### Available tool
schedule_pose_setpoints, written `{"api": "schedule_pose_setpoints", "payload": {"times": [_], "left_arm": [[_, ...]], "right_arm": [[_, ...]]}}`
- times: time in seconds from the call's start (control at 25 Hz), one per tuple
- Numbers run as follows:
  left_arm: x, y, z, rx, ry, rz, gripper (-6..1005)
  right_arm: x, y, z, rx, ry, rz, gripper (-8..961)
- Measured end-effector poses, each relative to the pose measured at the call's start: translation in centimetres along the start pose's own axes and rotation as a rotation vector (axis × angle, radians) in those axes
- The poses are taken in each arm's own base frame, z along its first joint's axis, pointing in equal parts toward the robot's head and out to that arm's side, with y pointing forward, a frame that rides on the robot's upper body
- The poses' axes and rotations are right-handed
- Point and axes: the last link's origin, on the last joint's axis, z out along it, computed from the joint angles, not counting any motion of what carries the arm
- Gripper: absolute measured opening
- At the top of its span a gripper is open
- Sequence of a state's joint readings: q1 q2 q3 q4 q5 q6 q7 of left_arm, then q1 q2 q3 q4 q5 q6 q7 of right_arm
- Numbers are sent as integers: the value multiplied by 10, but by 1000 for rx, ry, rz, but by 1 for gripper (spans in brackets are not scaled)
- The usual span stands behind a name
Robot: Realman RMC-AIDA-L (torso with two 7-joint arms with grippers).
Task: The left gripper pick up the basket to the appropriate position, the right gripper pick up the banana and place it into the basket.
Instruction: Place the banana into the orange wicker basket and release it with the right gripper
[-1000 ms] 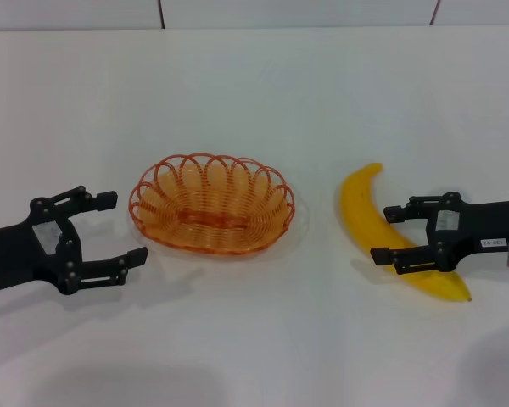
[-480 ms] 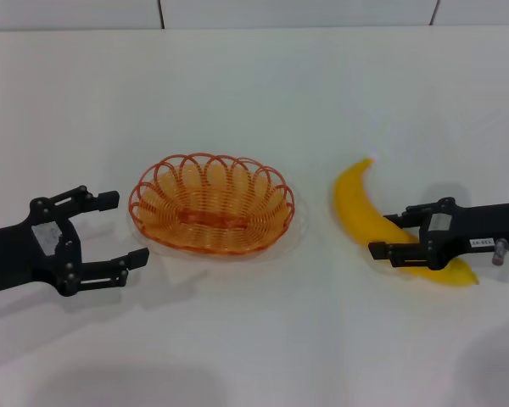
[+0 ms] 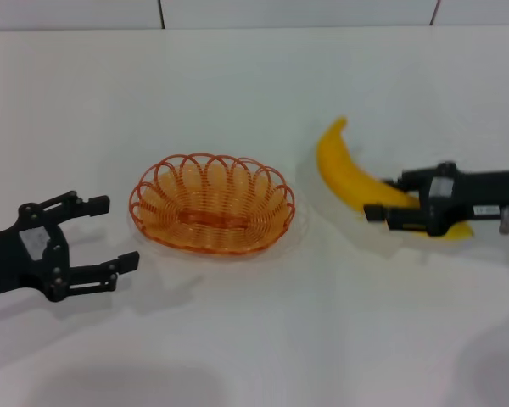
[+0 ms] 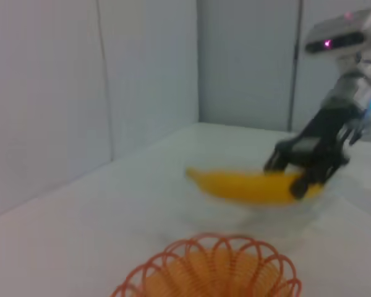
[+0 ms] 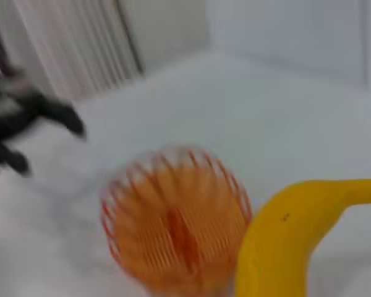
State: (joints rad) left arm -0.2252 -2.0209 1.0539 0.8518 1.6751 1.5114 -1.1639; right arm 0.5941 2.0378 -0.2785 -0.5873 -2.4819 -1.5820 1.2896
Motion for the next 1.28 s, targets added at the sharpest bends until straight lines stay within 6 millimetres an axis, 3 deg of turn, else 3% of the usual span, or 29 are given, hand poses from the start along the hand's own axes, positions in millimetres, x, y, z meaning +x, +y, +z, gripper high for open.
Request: {"api": "schedule_pose_setpoints", "payload": {"times": [0.2, 0.44, 0.92, 1.04, 1.28], "left_arm": [[-4, -5, -8, 24, 7, -133, 882], [6, -16, -5, -96, -6, -389, 879], [-3, -20, 8, -117, -105, -399, 838], [-1, -21, 9, -121, -104, -393, 785], [1, -22, 10, -120, -99, -393, 785]], "right_arm": [[-35, 13, 4, -87, -206, -179, 489], [-54, 29, 30, -176, -328, -330, 489], [-73, 40, 97, -244, -211, -405, 490], [-73, 42, 108, -245, -178, -407, 491], [-72, 43, 118, -235, -151, -402, 493]]}}
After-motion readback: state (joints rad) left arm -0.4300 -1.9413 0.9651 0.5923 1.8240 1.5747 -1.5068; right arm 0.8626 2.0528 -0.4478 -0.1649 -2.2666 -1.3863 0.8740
